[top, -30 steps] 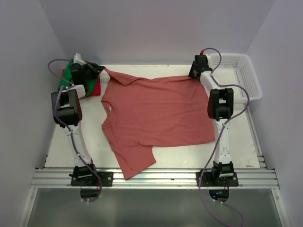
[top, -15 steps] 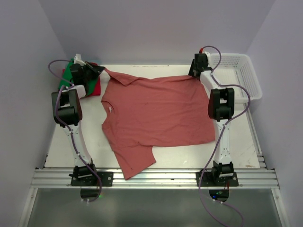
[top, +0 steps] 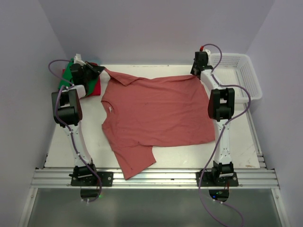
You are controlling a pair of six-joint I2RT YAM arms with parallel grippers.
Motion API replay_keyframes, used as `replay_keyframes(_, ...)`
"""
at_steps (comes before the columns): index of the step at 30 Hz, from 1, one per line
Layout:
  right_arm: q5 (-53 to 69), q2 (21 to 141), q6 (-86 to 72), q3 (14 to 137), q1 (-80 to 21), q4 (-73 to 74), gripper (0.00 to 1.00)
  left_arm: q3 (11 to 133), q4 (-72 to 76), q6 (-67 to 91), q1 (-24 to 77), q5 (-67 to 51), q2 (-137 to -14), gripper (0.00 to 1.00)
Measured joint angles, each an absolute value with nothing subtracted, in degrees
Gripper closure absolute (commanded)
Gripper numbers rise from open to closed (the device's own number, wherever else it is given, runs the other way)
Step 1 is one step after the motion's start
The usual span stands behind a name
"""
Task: Fold and stack the t-shirts
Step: Grap the side of the flattened tshirt furthest away from the robot with both arms
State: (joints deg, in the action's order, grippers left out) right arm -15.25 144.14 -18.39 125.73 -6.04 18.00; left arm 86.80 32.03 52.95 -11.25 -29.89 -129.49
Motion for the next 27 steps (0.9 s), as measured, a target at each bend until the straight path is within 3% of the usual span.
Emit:
replay_keyframes(2,-15.3,144.2,-18.2,125.7,-6.0,18.1,0.55,86.8,32.0,52.9,-11.2,-29.9,-129.5,1.0)
replay_keyframes(5,-15.3,144.2,-18.1,125.7,-6.0,18.3,0.5,86.8,32.0,52.9,-11.2,-29.9,-129.5,1.0)
replay_keyframes(19,-15.3,144.2,-18.3,125.4,-6.0,18.4,0.59,86.8,32.1,53.4,-11.3,-30.3,-129.6,1.0)
replay_keyframes(27,-15.3,145.3,-18.4,125.4,-6.0,18.5,0.55,87.0,32.1,53.4,-11.3,-30.3,-130.2,1.0)
